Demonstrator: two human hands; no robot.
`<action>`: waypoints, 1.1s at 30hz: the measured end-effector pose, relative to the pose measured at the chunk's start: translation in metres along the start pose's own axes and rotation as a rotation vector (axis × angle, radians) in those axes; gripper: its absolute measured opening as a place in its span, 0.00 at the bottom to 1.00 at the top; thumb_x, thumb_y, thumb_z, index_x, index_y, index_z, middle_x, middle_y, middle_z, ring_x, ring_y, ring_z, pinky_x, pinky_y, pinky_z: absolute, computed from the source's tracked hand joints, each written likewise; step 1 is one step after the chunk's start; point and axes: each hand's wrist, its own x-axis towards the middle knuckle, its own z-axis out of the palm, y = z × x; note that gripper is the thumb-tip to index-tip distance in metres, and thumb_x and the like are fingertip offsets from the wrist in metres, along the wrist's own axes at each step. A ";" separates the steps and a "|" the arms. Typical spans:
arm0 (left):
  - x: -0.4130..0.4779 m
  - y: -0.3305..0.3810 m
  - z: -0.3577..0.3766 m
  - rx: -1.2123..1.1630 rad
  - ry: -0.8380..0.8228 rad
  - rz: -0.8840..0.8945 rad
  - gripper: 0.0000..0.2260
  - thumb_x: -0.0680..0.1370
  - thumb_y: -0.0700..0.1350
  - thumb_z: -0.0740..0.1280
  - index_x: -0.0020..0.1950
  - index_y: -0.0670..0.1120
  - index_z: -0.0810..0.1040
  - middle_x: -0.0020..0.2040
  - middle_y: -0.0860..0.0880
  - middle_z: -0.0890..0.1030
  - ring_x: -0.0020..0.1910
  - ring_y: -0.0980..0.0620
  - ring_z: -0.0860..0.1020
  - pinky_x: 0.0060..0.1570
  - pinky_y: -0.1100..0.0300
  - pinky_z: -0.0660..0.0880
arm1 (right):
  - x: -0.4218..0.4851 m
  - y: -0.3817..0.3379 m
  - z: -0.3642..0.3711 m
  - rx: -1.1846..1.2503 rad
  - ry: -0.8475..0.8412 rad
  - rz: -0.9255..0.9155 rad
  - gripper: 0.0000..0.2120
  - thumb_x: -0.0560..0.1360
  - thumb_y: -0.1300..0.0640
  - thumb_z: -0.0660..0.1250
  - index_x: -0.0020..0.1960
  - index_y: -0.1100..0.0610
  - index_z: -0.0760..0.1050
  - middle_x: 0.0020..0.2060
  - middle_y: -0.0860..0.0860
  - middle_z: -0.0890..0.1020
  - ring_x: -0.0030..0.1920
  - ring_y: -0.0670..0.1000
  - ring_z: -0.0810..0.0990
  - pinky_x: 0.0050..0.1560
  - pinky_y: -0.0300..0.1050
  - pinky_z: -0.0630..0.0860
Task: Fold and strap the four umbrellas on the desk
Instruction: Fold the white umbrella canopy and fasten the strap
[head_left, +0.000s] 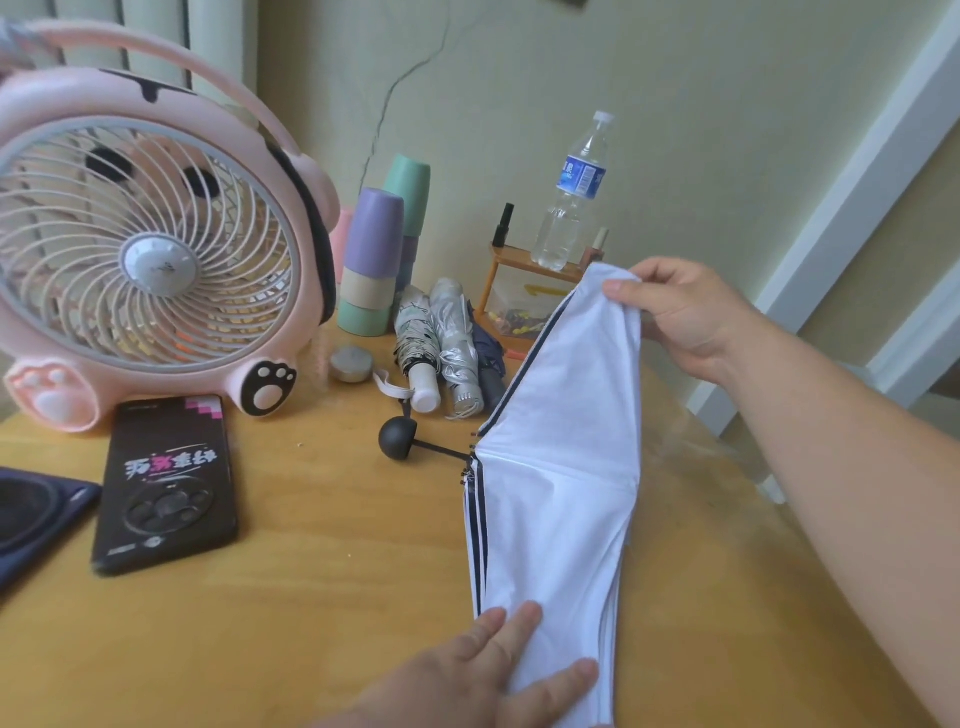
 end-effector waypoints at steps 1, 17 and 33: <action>0.004 -0.003 -0.011 0.004 -0.020 0.134 0.25 0.86 0.52 0.34 0.83 0.46 0.38 0.73 0.50 0.71 0.70 0.55 0.74 0.65 0.64 0.72 | -0.007 -0.006 0.001 -0.027 0.017 -0.070 0.10 0.77 0.64 0.72 0.38 0.55 0.76 0.36 0.52 0.81 0.37 0.51 0.79 0.43 0.44 0.75; 0.007 -0.004 -0.056 -0.015 -0.397 0.289 0.23 0.86 0.53 0.37 0.77 0.55 0.61 0.68 0.54 0.79 0.66 0.47 0.80 0.58 0.54 0.81 | -0.221 0.072 0.047 -0.545 -0.069 -0.855 0.03 0.75 0.64 0.75 0.42 0.62 0.84 0.46 0.52 0.84 0.46 0.55 0.79 0.47 0.51 0.75; 0.040 -0.032 -0.132 -0.863 -0.392 -0.726 0.09 0.75 0.52 0.73 0.39 0.49 0.80 0.32 0.55 0.82 0.28 0.59 0.76 0.30 0.66 0.72 | -0.245 0.108 0.060 -0.678 -0.096 -0.749 0.06 0.78 0.58 0.71 0.44 0.58 0.84 0.50 0.52 0.81 0.50 0.54 0.76 0.49 0.48 0.73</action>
